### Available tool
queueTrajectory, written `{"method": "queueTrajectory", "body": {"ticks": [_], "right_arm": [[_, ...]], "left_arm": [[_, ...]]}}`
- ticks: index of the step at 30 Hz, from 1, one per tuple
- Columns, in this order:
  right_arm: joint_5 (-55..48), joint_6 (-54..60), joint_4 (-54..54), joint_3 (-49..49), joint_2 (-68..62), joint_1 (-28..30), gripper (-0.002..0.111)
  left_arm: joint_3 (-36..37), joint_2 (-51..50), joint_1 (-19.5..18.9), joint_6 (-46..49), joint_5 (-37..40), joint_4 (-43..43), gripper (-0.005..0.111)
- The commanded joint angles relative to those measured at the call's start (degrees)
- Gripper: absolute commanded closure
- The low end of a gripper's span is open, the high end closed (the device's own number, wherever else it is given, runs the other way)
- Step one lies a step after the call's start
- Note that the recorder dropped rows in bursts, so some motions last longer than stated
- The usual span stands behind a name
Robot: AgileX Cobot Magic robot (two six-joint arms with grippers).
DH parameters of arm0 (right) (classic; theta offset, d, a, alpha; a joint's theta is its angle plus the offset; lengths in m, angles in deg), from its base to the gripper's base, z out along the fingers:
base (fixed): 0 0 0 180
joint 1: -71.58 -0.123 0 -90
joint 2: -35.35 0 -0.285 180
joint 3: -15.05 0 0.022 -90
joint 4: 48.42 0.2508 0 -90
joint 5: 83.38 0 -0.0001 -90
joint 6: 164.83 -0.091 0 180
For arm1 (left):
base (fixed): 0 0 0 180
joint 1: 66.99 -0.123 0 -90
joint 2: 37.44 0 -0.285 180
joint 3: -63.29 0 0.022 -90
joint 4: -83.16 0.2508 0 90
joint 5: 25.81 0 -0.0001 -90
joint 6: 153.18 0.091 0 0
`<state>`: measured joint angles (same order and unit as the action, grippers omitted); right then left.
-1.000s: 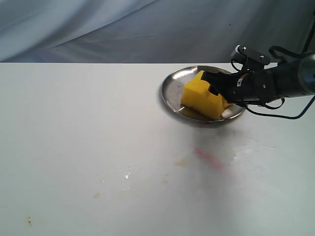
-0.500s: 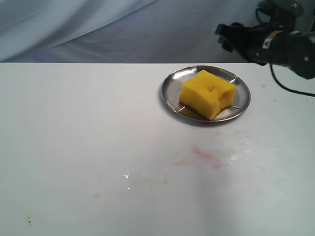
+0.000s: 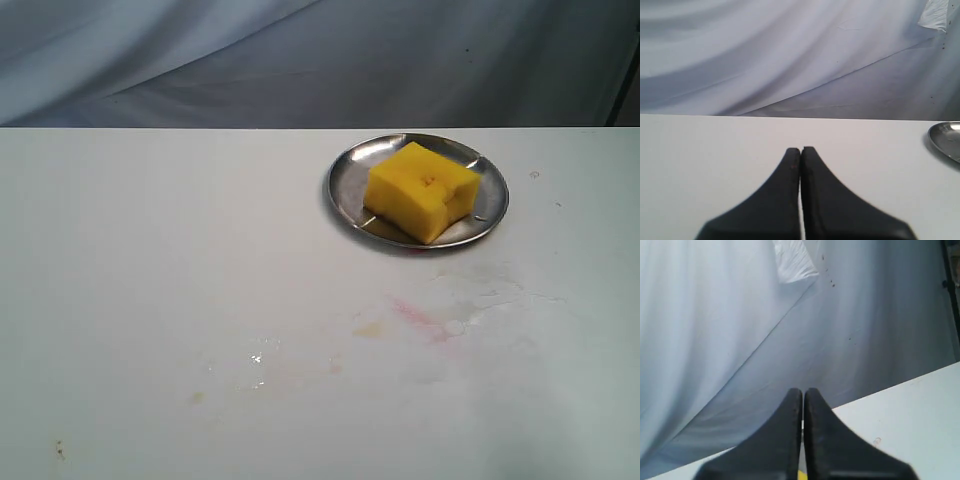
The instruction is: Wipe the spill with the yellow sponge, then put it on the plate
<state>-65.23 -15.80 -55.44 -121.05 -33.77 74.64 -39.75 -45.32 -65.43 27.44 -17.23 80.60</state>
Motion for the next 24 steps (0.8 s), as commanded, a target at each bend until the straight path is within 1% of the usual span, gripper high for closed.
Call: {"method": "queueTrajectory", "body": {"ticks": [1, 7, 12, 18, 24], "right_arm": [[0.93, 1.43, 1.71, 6.36, 10.41, 1.80, 0.108], [0.78, 2.86, 1.71, 12.91, 22.92, 1.69, 0.108], [0.78, 11.34, 1.44, 18.09, 31.99, 1.46, 0.108], [-0.35, 16.33, 1.09, 20.95, 40.30, 1.14, 0.108], [-7.11, 23.83, -1.60, 20.95, 45.75, -3.46, 0.108]], "left_arm": [[0.25, 0.09, 0.05, -0.04, -0.23, 0.04, 0.105], [0.25, 0.09, 0.05, -0.16, -0.23, 0.04, 0.105], [0.25, 0.09, 0.05, -0.16, -0.23, 0.04, 0.105], [0.25, 0.09, 0.05, -0.05, -0.23, 0.04, 0.105], [0.25, 0.09, 0.05, -0.05, -0.23, 0.04, 0.105]]}}
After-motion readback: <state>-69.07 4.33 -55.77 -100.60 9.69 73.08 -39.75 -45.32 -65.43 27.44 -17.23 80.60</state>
